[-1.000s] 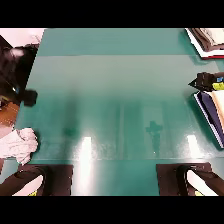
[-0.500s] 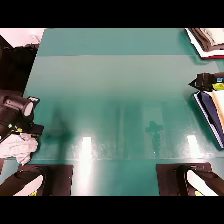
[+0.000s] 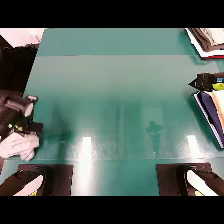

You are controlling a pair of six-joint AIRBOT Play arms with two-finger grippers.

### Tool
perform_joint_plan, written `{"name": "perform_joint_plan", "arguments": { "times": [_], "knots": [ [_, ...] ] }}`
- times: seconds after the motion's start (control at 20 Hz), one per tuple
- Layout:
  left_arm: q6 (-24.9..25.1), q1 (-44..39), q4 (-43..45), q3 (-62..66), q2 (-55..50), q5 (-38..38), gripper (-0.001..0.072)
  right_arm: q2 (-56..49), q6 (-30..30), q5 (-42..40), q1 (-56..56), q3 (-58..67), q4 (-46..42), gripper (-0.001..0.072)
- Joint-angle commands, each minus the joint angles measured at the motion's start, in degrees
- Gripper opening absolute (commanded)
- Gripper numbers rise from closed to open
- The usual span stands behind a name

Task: Fold the shirts.

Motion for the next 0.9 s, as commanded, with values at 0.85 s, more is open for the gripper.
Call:
{"name": "perform_joint_plan", "arguments": {
  "times": [0.85],
  "knots": [
    [36.5,-13.7,-70.1,53.2,-16.0,10.2,0.0023,0.0,1.2,-0.1,0.1,0.0,0.6,0.0015]
  ]
}}
